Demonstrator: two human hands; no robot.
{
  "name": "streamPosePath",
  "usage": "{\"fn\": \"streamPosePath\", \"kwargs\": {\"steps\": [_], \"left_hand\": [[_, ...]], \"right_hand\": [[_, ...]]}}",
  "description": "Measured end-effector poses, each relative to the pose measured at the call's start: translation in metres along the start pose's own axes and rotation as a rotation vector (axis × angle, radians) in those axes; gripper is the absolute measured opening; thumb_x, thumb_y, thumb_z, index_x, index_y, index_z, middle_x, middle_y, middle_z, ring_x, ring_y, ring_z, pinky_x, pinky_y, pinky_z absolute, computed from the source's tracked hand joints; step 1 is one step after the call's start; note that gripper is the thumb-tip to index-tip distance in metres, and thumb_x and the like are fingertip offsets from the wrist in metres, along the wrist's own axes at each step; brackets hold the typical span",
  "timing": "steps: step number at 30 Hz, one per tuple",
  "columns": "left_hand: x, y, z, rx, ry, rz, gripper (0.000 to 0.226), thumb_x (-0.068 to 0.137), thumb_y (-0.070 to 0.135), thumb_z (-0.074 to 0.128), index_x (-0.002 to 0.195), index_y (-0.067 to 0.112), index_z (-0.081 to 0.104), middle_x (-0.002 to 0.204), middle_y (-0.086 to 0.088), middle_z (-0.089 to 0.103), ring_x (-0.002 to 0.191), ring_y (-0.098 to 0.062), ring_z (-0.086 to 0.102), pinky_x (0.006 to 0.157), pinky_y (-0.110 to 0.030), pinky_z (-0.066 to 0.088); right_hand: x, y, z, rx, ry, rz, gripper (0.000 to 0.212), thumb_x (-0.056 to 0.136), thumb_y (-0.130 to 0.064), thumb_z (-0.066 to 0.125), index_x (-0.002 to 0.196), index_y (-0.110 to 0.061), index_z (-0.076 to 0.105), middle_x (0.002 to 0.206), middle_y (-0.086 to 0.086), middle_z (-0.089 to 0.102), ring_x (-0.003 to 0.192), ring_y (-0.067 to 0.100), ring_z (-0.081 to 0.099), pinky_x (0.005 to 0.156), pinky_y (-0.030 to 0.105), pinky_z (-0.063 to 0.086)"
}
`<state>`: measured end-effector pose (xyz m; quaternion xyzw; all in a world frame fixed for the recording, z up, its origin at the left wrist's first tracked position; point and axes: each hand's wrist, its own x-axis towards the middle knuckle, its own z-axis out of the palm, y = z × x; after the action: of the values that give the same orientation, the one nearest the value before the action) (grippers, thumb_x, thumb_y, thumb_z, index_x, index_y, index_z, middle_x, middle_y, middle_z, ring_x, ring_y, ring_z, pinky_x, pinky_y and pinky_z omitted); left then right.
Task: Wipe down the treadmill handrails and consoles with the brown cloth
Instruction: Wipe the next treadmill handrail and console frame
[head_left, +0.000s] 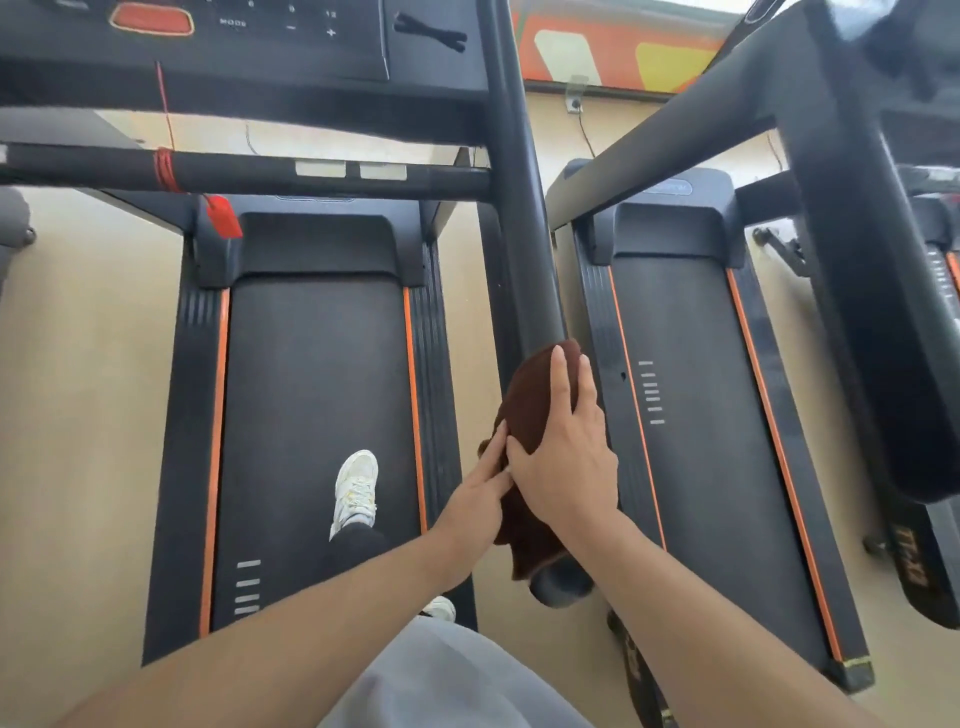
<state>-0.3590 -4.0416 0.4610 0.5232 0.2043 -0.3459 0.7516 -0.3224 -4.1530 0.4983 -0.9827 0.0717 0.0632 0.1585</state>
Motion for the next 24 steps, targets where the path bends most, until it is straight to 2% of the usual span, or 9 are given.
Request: {"fn": "streamPosePath", "kwargs": {"steps": [2,4,8,11,15,19,22,23,24], "left_hand": [[0.014,0.024,0.000,0.029,-0.039,0.036,0.055,0.110,0.025,0.036,0.156,0.050,0.019,0.152,0.009,0.043,0.132,-0.015,0.048,0.095,-0.020,0.050],[0.028,0.044,-0.004,0.026,-0.058,0.060,0.056,0.110,0.026,0.035,0.157,0.050,0.014,0.156,0.008,0.039,0.133,-0.014,0.045,0.102,-0.022,0.046],[0.059,0.092,-0.018,0.057,-0.051,0.083,0.056,0.110,0.028,0.036,0.156,0.051,0.014,0.156,0.010,0.039,0.129,-0.008,0.043,0.100,-0.018,0.041],[0.088,0.133,-0.028,0.062,-0.041,0.110,0.057,0.110,0.029,0.039,0.157,0.051,0.015,0.158,0.008,0.039,0.134,-0.013,0.045,0.109,-0.026,0.040],[0.125,0.184,-0.044,0.150,0.032,0.184,0.056,0.109,0.024,0.042,0.160,0.037,0.023,0.155,0.008,0.043,0.136,-0.013,0.046,0.111,-0.027,0.040],[0.148,0.207,-0.065,0.231,0.118,0.192,0.056,0.108,0.020,0.045,0.160,0.027,0.027,0.160,0.002,0.040,0.147,-0.017,0.039,0.121,-0.032,0.029],[0.142,0.203,-0.082,0.310,0.118,0.148,0.055,0.108,0.024,0.047,0.160,0.025,0.028,0.162,0.007,0.036,0.146,-0.014,0.039,0.109,-0.022,0.025],[0.138,0.198,-0.087,0.328,0.118,0.123,0.055,0.108,0.025,0.047,0.159,0.027,0.028,0.162,0.008,0.036,0.145,-0.014,0.040,0.107,-0.023,0.025],[0.134,0.192,-0.092,0.342,0.117,0.096,0.055,0.108,0.027,0.047,0.159,0.028,0.029,0.161,0.009,0.037,0.144,-0.014,0.040,0.106,-0.024,0.025]], "right_hand": [[0.023,-0.009,-0.001,0.022,0.018,0.040,0.101,0.091,-0.043,0.066,0.159,-0.040,-0.008,0.170,-0.007,0.005,0.143,0.028,0.039,0.098,0.049,0.052],[0.047,-0.017,-0.002,0.025,0.029,0.053,0.100,0.091,-0.043,0.066,0.160,-0.040,-0.007,0.169,-0.006,0.011,0.140,0.028,0.044,0.097,0.049,0.053],[0.103,-0.036,-0.009,0.043,0.030,0.068,0.100,0.091,-0.046,0.065,0.160,-0.040,-0.007,0.168,-0.004,0.017,0.139,0.029,0.046,0.101,0.049,0.051],[0.148,-0.057,-0.016,0.046,0.039,0.068,0.097,0.092,-0.051,0.062,0.160,-0.038,-0.007,0.166,-0.002,0.022,0.138,0.030,0.048,0.102,0.049,0.050],[0.210,-0.082,-0.027,0.070,0.017,0.075,0.092,0.096,-0.054,0.057,0.162,-0.034,-0.004,0.165,0.000,0.027,0.139,0.031,0.046,0.105,0.048,0.045],[0.264,-0.097,-0.037,0.175,-0.021,0.118,0.080,0.100,-0.057,0.048,0.163,-0.036,0.002,0.162,-0.002,0.034,0.135,0.035,0.050,0.111,0.049,0.038],[0.279,-0.091,-0.043,0.400,-0.046,0.166,0.063,0.103,-0.051,0.047,0.160,-0.038,0.025,0.148,-0.003,0.052,0.128,0.023,0.053,0.112,0.040,0.040],[0.282,-0.088,-0.042,0.362,-0.021,0.167,0.056,0.103,-0.053,0.046,0.156,-0.037,0.038,0.138,-0.003,0.059,0.122,0.020,0.057,0.109,0.038,0.042],[0.285,-0.081,-0.041,0.513,-0.012,0.291,0.054,0.100,-0.058,0.046,0.149,-0.035,0.048,0.131,-0.002,0.064,0.116,0.020,0.060,0.107,0.037,0.045]]}}
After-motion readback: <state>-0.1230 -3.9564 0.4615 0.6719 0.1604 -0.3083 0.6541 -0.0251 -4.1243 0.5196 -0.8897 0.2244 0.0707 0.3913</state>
